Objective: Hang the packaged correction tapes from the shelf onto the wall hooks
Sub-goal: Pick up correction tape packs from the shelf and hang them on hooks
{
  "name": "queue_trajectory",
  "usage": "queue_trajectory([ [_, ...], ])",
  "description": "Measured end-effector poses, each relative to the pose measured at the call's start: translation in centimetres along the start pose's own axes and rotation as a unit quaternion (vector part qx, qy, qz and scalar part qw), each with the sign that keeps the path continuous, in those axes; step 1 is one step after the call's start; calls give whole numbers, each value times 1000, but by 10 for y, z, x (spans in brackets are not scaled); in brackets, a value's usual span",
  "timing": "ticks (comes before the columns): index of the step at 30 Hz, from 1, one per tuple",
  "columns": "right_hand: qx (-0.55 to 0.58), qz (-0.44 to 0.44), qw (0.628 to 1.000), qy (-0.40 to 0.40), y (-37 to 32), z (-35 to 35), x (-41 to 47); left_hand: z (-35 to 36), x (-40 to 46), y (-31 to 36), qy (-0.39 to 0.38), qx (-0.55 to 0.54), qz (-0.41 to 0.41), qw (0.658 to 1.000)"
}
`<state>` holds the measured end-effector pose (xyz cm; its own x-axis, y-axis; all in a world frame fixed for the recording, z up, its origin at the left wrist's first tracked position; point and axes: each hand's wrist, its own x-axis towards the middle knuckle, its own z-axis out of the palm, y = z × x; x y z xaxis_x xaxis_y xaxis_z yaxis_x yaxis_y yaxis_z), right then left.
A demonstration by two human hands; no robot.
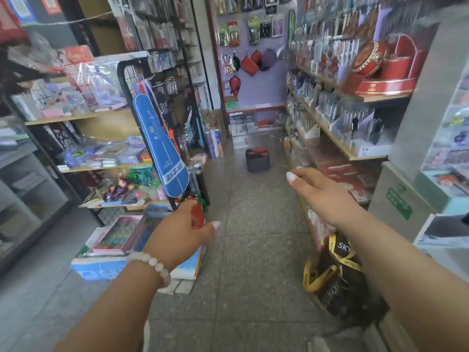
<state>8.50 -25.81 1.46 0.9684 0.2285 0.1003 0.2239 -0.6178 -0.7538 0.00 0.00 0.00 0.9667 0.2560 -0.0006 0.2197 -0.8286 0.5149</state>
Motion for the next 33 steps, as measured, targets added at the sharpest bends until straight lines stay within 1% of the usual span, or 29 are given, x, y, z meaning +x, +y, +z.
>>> queue_trajectory([
  [2, 23, 6, 1000, 5, -2, 5, 25, -5, 27, -7, 5, -9, 5, 1000],
  [5, 12, 0, 1000, 10, -3, 12, 60, -9, 67, -12, -4, -29, -4, 1000],
  [7, 2, -8, 1000, 28, 1, 13, 85, -6, 95, -16, 15, -42, 0, 999],
  [11, 4, -27, 997, 71, 13, 20, 146, 6, 152, -21, 89, -30, 18, 995],
  [14, 11, -37, 995, 90, 20, 26, 201, 14, 200, -14, 98, -4, -1, 995],
  [17, 10, -38, 994, 99, 30, 24, 262, 14, 260, 2, 115, 37, -2, 993],
  [20, -28, -35, 995, 92, 40, 15, 324, 14, 318, 25, 109, 70, -13, 991],
  [25, -110, -78, 991, 27, 51, 13, 421, 17, 402, 41, 82, 98, 20, 992],
  [28, -153, -97, 983, -1, 64, 20, 469, 19, 448, 39, 46, 107, 6, 993],
  [33, -197, -81, 976, -38, 77, 32, 536, 32, 527, 30, -17, 124, 16, 992],
])
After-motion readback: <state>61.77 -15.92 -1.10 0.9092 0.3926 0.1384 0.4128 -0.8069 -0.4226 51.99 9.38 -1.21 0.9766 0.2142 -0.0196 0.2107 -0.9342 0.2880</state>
